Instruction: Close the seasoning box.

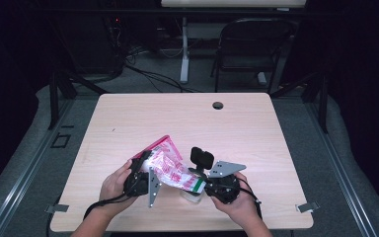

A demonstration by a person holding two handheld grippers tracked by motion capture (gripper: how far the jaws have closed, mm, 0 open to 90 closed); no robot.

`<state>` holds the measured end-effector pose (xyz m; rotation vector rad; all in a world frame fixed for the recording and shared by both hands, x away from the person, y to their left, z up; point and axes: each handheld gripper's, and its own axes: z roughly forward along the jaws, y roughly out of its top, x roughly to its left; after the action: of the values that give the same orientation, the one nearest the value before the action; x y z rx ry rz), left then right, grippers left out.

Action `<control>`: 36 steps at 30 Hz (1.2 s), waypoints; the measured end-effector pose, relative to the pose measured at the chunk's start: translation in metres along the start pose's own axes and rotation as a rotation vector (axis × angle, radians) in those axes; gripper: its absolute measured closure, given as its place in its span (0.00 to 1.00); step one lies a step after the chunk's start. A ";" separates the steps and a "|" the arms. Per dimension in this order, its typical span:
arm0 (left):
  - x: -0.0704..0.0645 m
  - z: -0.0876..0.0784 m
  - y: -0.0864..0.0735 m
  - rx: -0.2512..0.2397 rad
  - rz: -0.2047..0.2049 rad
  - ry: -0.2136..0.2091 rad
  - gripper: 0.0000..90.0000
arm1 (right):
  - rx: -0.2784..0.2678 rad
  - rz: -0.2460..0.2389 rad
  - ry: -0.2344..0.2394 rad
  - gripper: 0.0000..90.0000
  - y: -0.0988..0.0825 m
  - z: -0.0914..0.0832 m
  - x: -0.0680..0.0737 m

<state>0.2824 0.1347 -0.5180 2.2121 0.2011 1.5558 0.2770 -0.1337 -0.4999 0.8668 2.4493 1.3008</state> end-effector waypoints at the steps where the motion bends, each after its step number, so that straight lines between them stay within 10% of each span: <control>1: 0.000 0.000 0.000 0.000 0.001 0.000 0.72 | 0.002 0.001 -0.002 0.99 0.000 0.000 0.000; 36: 0.001 -0.005 0.006 -0.006 0.044 0.039 0.72 | 0.019 0.036 -0.017 0.99 -0.005 0.006 -0.003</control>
<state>0.2777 0.1308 -0.5138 2.1963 0.1602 1.6220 0.2806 -0.1335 -0.5077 0.9275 2.4472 1.2787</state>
